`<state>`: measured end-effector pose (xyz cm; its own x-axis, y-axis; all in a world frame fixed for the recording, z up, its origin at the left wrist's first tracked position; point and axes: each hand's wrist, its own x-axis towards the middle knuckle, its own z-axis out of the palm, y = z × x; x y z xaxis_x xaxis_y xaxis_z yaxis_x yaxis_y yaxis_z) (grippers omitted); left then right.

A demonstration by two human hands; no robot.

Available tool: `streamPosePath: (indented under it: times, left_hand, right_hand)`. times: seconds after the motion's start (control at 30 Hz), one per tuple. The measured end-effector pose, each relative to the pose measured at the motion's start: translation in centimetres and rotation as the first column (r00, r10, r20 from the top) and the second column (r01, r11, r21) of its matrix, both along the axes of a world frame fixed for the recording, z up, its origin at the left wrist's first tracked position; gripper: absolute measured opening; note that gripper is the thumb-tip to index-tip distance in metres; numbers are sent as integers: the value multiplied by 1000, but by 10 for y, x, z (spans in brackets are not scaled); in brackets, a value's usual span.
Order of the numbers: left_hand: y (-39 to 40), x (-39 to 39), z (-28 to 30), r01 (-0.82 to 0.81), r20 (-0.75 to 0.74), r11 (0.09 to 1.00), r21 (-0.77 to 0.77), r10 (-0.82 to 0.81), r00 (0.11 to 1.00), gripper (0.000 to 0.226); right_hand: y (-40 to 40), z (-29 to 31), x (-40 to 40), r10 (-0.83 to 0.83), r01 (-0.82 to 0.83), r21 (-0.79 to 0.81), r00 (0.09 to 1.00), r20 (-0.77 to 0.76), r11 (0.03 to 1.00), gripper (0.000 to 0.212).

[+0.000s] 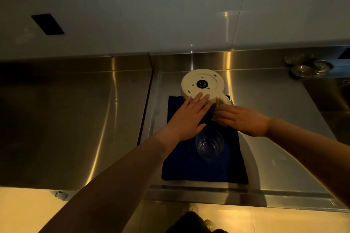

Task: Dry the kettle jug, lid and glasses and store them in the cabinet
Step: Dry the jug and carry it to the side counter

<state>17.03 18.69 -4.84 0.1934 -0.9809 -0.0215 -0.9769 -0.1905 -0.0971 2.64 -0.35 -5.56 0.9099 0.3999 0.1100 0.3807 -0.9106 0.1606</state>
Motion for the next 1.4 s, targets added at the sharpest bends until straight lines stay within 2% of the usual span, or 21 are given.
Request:
streamPosePath:
  times: [0.2,0.43,0.6,0.83,1.0,1.13,1.27,1.4]
  left_hand:
    - [-6,8,-5,32,-1,999,2,-32,999,78]
    - [-6,5,-6,19,-27,1000,-17,-20,999,77]
    - [-8,-1,-3,-29,-23,1000,-6,29,999,76]
    - [-10,-3,1,-98,14,995,-20,98,995,75]
    - [-16,0,10,-168,-17,981,-92,167,986,73]
    - [-20,1,8,-224,-81,971,-88,217,973,78]
    - [-21,4,5,-272,-110,960,-62,264,958,88]
    - [-21,7,4,-255,-115,962,-101,243,963,85]
  right_hand:
    - [-2,-5,10,68,-70,-35,996,-53,997,62]
    - [-17,-2,15,194,-212,-218,976,-98,953,55]
    - [-29,2,21,238,-292,-334,952,-193,896,56]
    - [-46,18,37,353,-418,-444,908,-225,793,50]
    - [-52,47,54,400,-411,-321,911,-102,853,56]
    - [-50,66,64,383,-381,-172,923,-25,908,58]
    - [-41,71,69,348,-348,-57,937,2,936,53]
    - [-37,67,67,275,-275,45,961,5,960,52]
